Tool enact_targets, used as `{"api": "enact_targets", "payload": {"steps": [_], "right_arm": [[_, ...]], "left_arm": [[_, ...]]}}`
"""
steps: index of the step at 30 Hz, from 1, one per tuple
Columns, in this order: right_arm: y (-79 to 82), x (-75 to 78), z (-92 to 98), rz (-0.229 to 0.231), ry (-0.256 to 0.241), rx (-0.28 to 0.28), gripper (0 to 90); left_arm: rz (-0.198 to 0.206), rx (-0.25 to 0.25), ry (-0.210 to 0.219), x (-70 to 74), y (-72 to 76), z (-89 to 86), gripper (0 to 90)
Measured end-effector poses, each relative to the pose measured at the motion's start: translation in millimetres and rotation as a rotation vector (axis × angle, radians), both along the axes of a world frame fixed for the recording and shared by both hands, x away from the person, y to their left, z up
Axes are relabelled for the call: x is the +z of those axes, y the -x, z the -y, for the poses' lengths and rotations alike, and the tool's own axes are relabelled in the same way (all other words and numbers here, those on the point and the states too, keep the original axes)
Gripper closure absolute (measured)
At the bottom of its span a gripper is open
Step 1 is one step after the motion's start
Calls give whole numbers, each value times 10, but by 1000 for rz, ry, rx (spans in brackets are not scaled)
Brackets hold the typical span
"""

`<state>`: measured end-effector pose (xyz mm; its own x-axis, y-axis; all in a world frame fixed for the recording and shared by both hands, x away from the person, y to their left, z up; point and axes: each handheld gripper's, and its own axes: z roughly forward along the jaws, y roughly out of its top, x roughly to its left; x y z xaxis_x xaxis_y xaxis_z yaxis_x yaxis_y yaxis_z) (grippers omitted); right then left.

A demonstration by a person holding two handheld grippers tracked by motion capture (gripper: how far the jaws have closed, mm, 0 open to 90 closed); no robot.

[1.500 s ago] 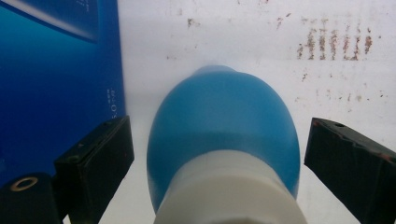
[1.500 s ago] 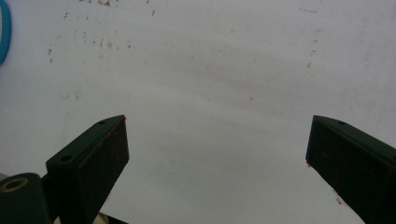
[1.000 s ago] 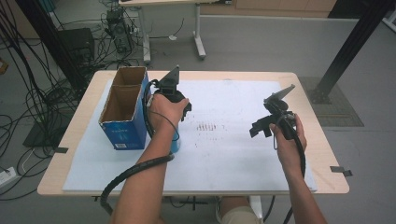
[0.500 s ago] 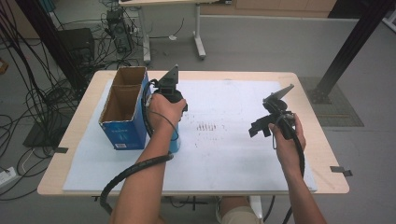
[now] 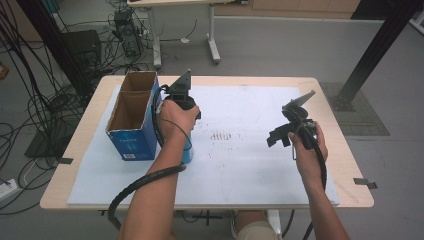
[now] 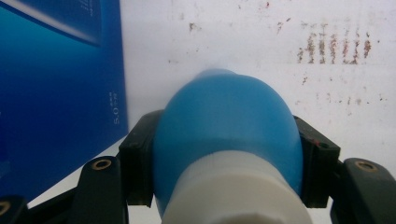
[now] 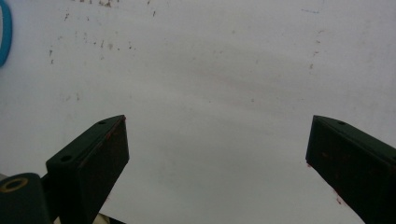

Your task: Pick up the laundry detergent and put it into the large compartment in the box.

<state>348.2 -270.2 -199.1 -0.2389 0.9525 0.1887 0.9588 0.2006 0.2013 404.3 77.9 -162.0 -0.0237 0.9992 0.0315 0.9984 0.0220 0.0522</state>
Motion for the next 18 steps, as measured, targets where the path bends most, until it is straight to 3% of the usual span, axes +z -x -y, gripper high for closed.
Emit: {"api": "enact_targets", "payload": {"steps": [18], "right_arm": [[-13,-9,-29,-6,0,3,58]], "left_arm": [[8,-6,4,1,13,-21,371]]}}
